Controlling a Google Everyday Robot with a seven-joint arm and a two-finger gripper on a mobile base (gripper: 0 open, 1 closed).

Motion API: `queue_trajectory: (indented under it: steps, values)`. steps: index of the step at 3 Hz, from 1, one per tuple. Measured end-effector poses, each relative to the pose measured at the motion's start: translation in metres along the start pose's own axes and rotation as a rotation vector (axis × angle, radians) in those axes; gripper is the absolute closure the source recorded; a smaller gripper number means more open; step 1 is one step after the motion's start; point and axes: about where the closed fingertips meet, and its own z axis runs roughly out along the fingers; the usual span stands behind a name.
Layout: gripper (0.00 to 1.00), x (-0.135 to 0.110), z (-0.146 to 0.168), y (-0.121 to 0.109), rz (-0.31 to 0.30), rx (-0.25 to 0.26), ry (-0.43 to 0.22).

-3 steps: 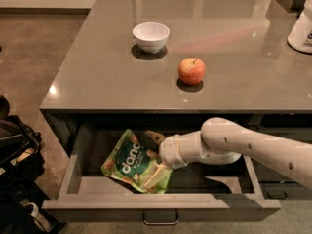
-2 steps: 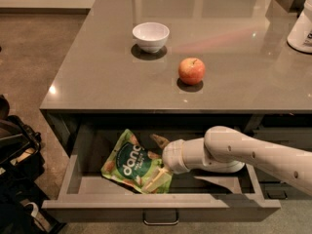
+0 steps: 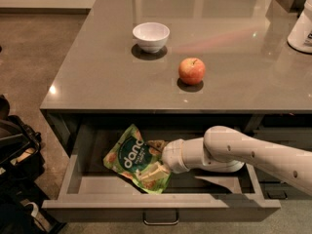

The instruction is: Pick green rice chip bag from top drawer and place on counter

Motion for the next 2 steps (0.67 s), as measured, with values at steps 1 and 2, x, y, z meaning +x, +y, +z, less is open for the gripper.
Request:
queue_trajectory:
  steps: [1, 2]
  values:
    - [0.64, 0.0, 0.0, 0.0, 0.0, 0.0, 0.0]
    - [0.87, 0.0, 0.0, 0.0, 0.0, 0.0, 0.0]
